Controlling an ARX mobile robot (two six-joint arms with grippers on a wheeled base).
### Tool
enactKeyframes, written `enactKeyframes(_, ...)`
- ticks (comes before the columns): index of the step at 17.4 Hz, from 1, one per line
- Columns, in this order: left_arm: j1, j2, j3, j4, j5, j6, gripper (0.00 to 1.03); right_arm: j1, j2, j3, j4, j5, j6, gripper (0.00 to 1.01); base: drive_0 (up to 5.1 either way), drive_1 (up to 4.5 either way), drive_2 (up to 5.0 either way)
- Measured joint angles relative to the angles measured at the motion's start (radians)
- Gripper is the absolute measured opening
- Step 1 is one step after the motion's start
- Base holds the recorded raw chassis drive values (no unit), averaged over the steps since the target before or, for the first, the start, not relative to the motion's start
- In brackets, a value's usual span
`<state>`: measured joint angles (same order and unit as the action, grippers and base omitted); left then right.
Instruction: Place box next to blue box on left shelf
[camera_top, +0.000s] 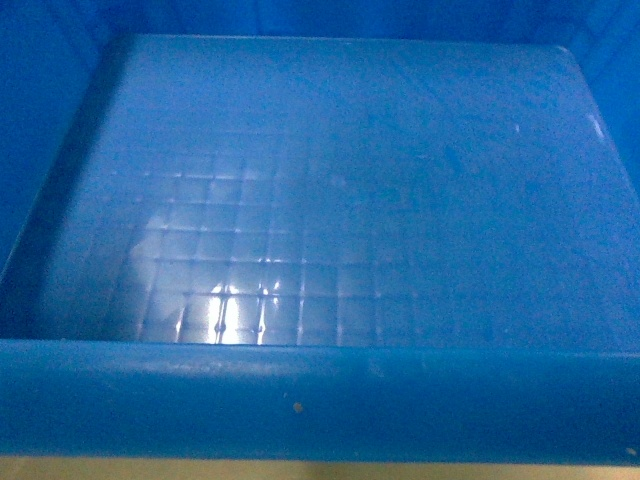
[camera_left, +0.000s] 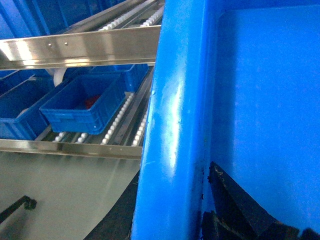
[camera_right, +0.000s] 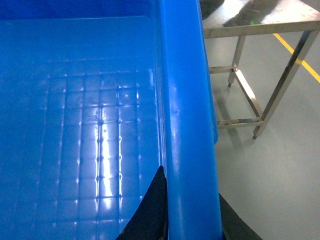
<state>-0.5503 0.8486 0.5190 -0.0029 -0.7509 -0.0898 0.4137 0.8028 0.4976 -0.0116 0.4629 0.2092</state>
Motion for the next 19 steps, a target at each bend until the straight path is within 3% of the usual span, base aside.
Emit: enactKeyframes(19, 0.0, 0.0, 0.0, -0.002, 0.0, 0.0, 0.33, 0.0, 0.0, 0.0, -0.003, 0.0, 0.0, 0.09, -4.9, 1.5, 3.3)
